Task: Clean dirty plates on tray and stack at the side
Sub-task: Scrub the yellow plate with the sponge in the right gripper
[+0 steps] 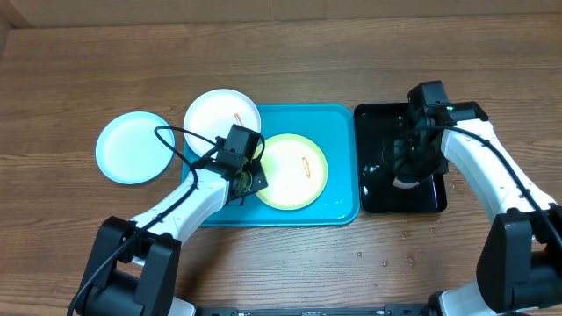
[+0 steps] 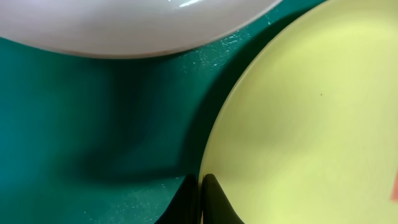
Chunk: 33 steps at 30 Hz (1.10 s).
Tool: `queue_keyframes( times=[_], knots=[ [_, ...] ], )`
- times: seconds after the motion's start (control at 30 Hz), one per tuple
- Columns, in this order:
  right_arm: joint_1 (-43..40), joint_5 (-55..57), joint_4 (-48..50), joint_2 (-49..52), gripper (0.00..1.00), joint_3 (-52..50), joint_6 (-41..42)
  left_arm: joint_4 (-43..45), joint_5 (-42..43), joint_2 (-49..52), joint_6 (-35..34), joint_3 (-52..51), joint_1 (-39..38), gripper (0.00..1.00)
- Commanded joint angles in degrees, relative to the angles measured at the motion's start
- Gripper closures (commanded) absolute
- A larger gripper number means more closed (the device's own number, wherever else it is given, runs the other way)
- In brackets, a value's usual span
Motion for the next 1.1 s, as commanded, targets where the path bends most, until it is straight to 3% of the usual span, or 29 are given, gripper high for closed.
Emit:
queue_keyframes(
  times=[0.0,0.2,0.47,0.7,0.93,1.07],
  knots=[
    [0.02,-0.24,1.92,-0.13,0.96,-0.48,0.42,0.26,2.14,1.66,0.52,-0.02,-0.04,0.96],
    [0.0,0.26,5.51,-0.15,0.96,-2.08,0.66,0.63,2.16,1.66,1.42,-0.02,-0.04,0.96],
    [0.02,-0.81,-8.79,-0.15,0.96,15.58,0.61,0.7,2.12,1.68,3.28,-0.02,-0.04,0.96],
    [1.11,-14.8,-12.74,-0.15,0.96,22.08,0.61,1.05,2.14,1.68,3.26,-0.02,-0.04,0.96],
    [10.73,-16.72,-9.75,-0.11,0.96,20.85,3.58,1.09,2.14,1.68,3.04,-0.02,-0.04,0.96],
    [18.64,-10.99,-5.95,0.63,0.96,19.67,7.96,1.05,2.16,1.68,3.04,-0.02,-0.04,0.96]
  ],
)
